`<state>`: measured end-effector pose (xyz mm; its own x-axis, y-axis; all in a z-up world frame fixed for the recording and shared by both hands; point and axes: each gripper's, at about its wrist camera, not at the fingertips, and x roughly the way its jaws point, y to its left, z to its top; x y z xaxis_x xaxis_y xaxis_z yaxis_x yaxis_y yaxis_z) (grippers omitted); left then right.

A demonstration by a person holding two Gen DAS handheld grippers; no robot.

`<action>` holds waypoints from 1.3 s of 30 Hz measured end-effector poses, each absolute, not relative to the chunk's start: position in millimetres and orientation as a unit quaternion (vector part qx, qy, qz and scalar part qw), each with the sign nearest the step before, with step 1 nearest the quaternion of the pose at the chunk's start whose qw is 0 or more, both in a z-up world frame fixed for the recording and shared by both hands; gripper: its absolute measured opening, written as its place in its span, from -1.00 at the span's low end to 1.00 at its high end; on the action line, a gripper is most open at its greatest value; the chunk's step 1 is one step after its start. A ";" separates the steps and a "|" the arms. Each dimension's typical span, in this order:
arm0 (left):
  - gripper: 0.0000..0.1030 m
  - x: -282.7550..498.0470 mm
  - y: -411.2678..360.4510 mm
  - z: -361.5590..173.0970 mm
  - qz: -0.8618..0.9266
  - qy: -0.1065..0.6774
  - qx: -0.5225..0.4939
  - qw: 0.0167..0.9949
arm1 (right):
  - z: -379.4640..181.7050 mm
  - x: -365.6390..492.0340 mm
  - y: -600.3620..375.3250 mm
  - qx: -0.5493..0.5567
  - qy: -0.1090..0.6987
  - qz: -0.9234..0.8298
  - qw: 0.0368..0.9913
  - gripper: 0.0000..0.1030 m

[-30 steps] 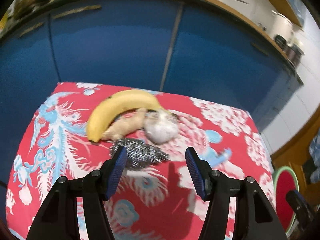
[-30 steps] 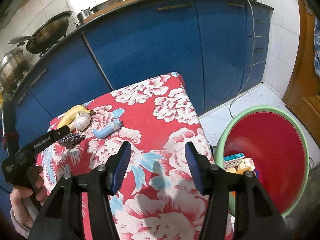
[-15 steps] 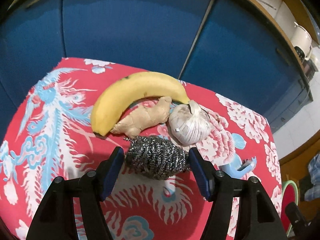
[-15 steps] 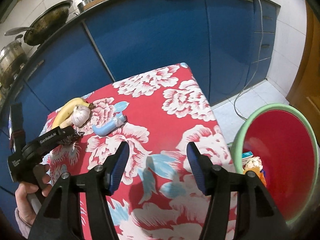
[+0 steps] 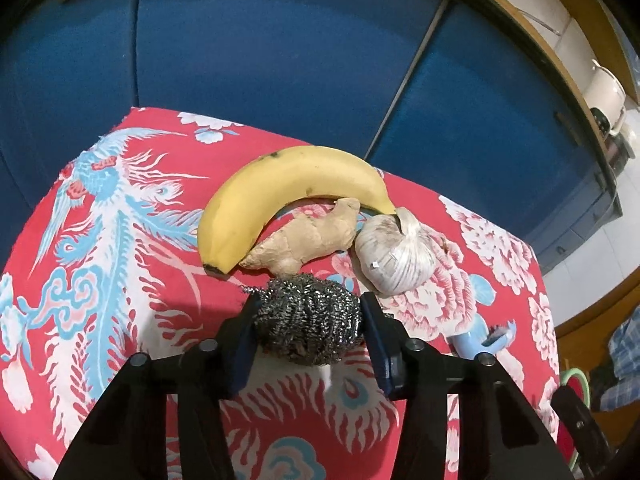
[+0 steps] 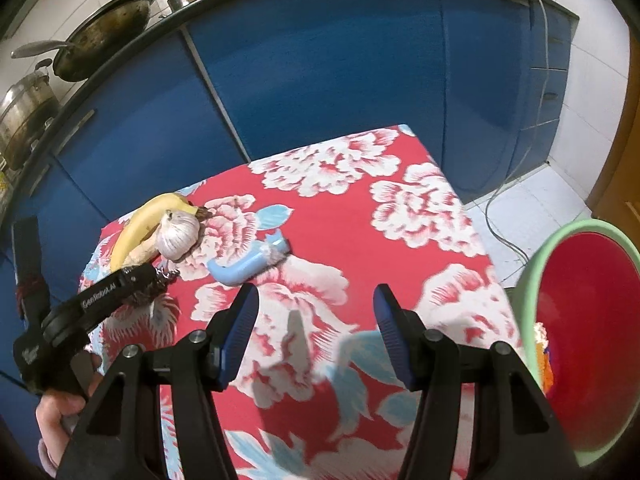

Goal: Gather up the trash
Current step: 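Grasp the steel wool scrubber with the left tool while the right tool grasps the blue toy, then carry the steel wool and blue toy over the red bucket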

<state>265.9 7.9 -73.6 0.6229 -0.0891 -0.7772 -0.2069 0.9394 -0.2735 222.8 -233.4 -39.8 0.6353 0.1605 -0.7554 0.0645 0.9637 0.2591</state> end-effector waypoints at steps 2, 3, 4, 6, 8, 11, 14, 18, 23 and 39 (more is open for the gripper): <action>-0.09 263.7 7.5 -72.7 0.031 0.433 -0.167 0.885 | -41.7 230.2 -225.2 0.133 0.428 0.030 0.893 0.18; -0.09 263.2 7.4 -72.5 0.030 0.433 -0.167 0.885 | -42.8 232.9 -222.3 0.133 0.430 0.030 0.893 0.18; -0.10 262.4 7.9 -72.2 0.029 0.433 -0.168 0.885 | -44.5 236.3 -219.0 0.134 0.432 0.031 0.891 0.18; -0.10 261.2 10.0 -71.7 0.029 0.434 -0.172 0.884 | -48.0 243.9 -212.7 0.139 0.437 0.033 0.888 0.18; -0.10 260.6 13.7 -71.6 0.030 0.435 -0.179 0.882 | -50.3 249.9 -206.0 0.141 0.439 0.035 0.887 0.18; -0.10 260.3 17.0 -71.7 0.032 0.436 -0.186 0.880 | -53.4 258.8 -197.6 0.139 0.439 0.035 0.887 0.18; -0.10 260.3 17.9 -71.4 0.031 0.436 -0.189 0.879 | -58.5 267.5 -190.5 0.140 0.446 0.033 0.884 0.17; -0.10 260.9 17.3 -71.3 0.030 0.435 -0.190 0.879 | -65.8 274.8 -183.8 0.137 0.448 0.020 0.883 0.12; -0.13 260.4 16.0 -70.7 0.030 0.434 -0.184 0.882 | -71.2 277.8 -180.7 0.131 0.447 0.011 0.885 -0.34; -0.20 237.0 -14.1 -49.7 -0.008 0.427 -0.146 0.893 | -62.1 241.7 -219.4 0.142 0.436 0.028 0.888 -0.90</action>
